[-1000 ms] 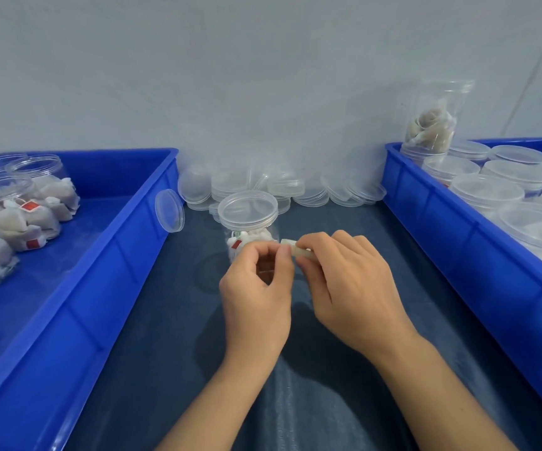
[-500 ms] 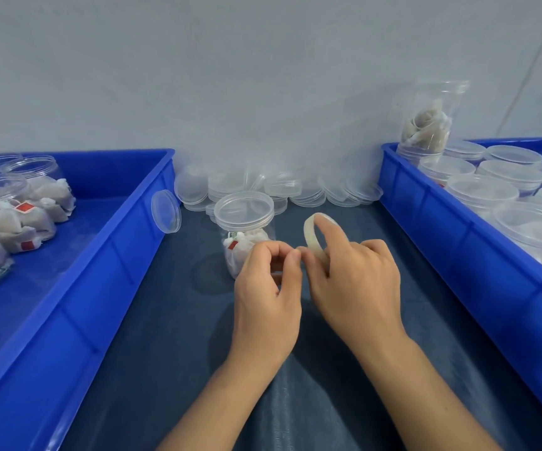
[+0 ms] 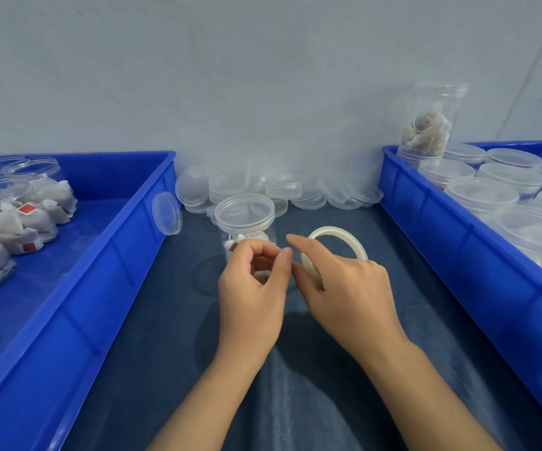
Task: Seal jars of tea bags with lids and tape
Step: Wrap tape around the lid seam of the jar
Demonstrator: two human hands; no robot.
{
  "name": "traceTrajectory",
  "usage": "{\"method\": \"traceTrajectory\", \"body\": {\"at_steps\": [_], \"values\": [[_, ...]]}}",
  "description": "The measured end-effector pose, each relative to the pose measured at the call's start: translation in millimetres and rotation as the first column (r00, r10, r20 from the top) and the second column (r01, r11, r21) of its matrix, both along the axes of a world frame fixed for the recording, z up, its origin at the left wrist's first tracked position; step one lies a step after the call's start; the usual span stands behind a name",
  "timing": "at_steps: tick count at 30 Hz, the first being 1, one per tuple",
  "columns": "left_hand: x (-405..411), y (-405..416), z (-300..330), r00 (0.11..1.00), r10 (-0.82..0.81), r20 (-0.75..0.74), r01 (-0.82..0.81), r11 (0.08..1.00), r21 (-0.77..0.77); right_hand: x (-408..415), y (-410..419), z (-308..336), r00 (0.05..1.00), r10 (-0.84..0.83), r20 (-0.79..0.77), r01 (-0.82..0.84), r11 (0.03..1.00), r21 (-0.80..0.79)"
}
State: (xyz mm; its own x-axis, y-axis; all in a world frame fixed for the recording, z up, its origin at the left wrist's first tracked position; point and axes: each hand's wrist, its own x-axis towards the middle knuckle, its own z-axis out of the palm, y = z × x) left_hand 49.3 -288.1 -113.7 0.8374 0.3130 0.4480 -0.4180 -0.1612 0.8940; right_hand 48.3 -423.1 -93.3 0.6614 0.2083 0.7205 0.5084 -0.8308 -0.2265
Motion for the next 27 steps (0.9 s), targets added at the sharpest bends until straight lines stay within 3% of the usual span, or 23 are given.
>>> {"method": "traceTrajectory", "body": {"at_steps": [3, 8, 12, 16, 21, 24, 27], "values": [[-1, 2, 1, 1.0, 0.013, 0.014, -0.014, 1.0, 0.005, 0, 0, -1, 1.0, 0.013, 0.001, -0.013, 0.998, 0.057], [-1, 6, 1, 0.998, 0.06, 0.029, -0.06, 0.998, 0.03, -3, -1, -1, 0.978, 0.072, -0.197, -0.034, 0.981, 0.189], [-1, 6, 3, 0.998, 0.068, -0.011, -0.069, 0.996, -0.062, -2, -2, 2, 0.898, 0.292, -0.329, -0.114, 0.876, 0.468], [-1, 9, 8, 0.999, 0.044, -0.014, -0.046, 0.98, -0.193, -4, 1, 5, 0.839, 0.43, -0.332, -0.178, 0.795, 0.58], [-3, 9, 12, 0.997, 0.068, 0.021, -0.065, 0.989, -0.136, -2, -5, 0, 0.893, 0.351, -0.281, -0.223, 0.889, 0.399], [-3, 9, 10, 0.995, 0.094, 0.044, -0.092, 0.994, -0.055, 1, -2, -3, 0.966, 0.154, -0.205, -0.122, 0.98, 0.16], [-4, 10, 9, 0.986, 0.15, 0.069, -0.152, 0.988, 0.021, 5, 6, -2, 0.997, 0.036, -0.07, -0.032, 0.998, 0.056]]}}
